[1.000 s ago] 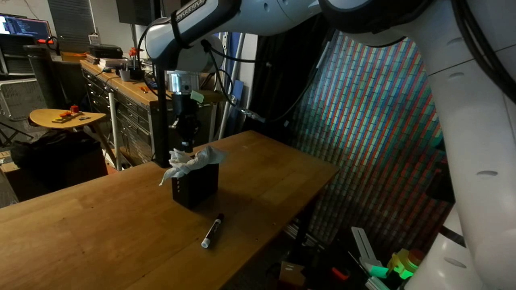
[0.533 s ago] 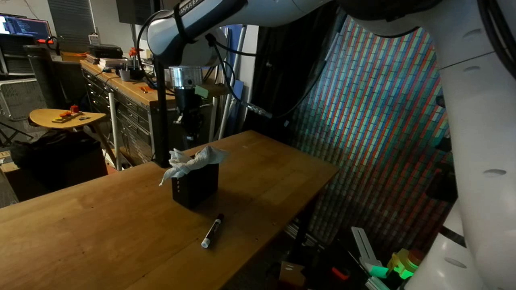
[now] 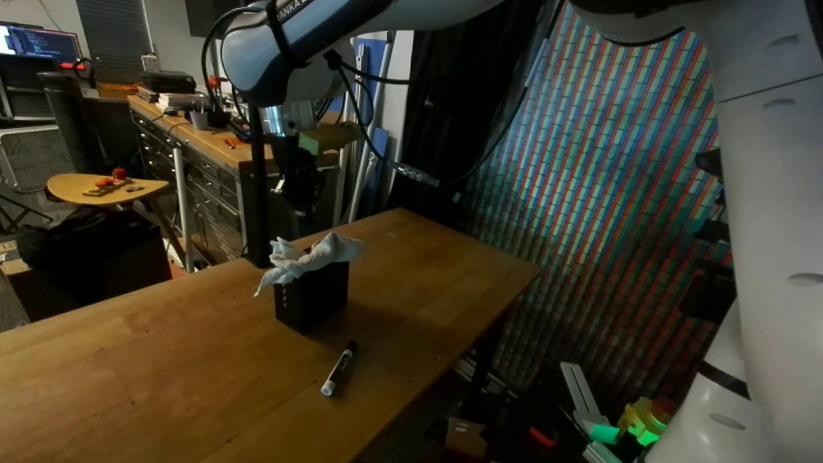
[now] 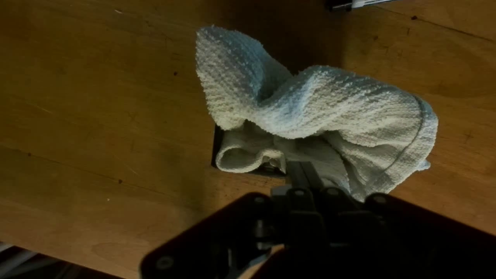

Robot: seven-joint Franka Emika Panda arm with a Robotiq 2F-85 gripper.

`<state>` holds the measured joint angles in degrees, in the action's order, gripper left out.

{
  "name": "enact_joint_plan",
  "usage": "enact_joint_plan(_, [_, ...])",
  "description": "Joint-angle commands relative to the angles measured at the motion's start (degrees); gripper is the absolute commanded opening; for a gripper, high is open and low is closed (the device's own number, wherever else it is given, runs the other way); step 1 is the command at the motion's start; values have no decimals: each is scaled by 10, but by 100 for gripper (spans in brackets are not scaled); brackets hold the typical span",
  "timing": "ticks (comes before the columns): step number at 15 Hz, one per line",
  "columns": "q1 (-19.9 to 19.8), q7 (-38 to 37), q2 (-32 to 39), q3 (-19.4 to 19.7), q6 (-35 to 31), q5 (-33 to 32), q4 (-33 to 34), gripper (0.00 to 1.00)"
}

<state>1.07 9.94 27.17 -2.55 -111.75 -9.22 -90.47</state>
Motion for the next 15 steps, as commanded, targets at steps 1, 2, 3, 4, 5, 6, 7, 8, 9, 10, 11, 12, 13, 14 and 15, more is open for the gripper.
enact_joint_plan(1, [17, -54, -29, 11, -12, -11, -40, 3])
enact_joint_plan(2, [16, -63, -30, 9, -16, -6, -48, 3])
enact_joint_plan(3, [16, -70, -30, 8, -19, -3, -55, 3])
enact_joint_plan(4, [14, -75, -30, 8, -24, 1, -62, 3])
enact_joint_plan(5, [11, -76, -30, 6, -33, 7, -71, 3])
enact_joint_plan(6, [8, -78, -30, 6, -44, 11, -78, 3])
enact_joint_plan(7, [5, -77, -28, 6, -56, 14, -85, 3])
enact_joint_plan(8, [2, -75, -28, 7, -68, 18, -92, 3])
enact_joint_plan(9, [-1, -72, -26, 8, -78, 21, -96, 3])
enact_joint_plan(10, [-4, -69, -25, 8, -89, 25, -100, 3])
enact_joint_plan(11, [-7, -67, -23, 9, -100, 29, -103, 3])
enact_joint_plan(12, [-11, -66, -21, 10, -110, 33, -105, 3])
enact_joint_plan(13, [-14, -64, -19, 10, -117, 38, -107, 3])
enact_joint_plan(14, [-17, -62, -16, 10, -125, 43, -109, 3])
enact_joint_plan(15, [-19, -61, -14, 9, -131, 50, -110, 3])
